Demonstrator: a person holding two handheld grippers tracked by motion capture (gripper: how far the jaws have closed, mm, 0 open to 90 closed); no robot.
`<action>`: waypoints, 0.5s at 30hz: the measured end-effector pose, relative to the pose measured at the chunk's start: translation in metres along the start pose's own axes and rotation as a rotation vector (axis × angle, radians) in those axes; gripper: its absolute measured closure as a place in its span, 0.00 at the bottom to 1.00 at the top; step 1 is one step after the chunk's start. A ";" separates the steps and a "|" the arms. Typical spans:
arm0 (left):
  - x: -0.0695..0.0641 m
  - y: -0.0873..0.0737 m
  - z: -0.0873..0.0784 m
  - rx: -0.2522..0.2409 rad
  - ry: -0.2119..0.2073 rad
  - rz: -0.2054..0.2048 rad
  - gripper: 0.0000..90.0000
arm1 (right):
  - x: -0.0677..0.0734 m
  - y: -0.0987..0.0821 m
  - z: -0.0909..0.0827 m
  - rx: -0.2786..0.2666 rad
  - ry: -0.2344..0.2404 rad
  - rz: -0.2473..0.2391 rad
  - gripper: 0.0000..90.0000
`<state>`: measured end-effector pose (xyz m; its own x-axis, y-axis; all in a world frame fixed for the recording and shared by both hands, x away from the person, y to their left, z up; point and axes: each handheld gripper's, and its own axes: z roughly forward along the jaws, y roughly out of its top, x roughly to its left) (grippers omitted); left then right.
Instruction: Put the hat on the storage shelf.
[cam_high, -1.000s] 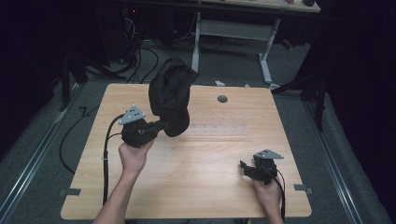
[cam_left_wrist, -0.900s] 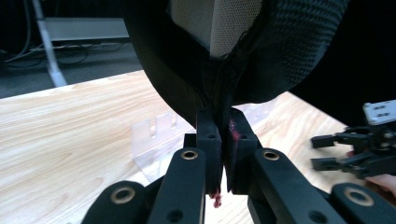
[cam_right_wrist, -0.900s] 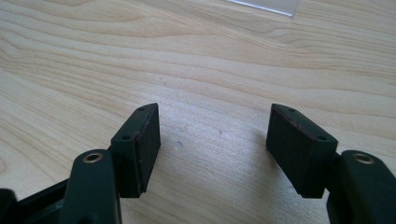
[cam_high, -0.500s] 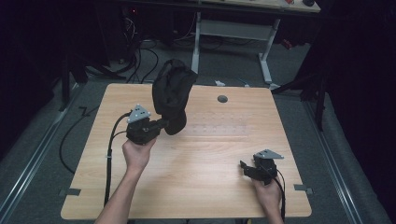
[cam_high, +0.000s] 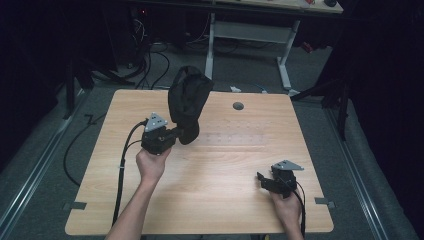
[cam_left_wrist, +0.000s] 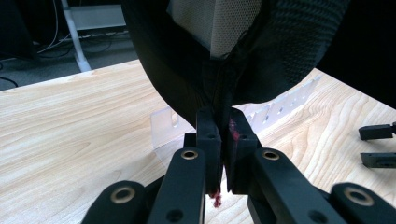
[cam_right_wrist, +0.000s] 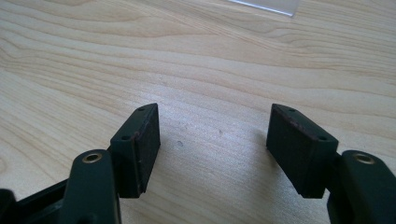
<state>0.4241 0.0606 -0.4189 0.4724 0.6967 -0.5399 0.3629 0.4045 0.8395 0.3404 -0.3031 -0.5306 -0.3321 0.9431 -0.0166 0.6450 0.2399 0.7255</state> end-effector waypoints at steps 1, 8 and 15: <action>0.000 -0.001 0.001 0.000 0.001 -0.004 0.96 | 0.000 0.000 0.000 0.000 0.000 0.000 0.39; 0.002 -0.008 0.006 0.013 0.012 -0.002 0.96 | 0.000 0.000 0.000 -0.001 0.000 -0.002 0.39; 0.008 -0.018 0.009 0.035 0.026 -0.017 0.95 | 0.000 0.000 0.000 -0.002 0.000 -0.002 0.39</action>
<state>0.4289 0.0536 -0.4388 0.4448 0.7055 -0.5517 0.3987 0.3956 0.8274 0.3404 -0.3032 -0.5307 -0.3330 0.9428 -0.0180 0.6434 0.2411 0.7265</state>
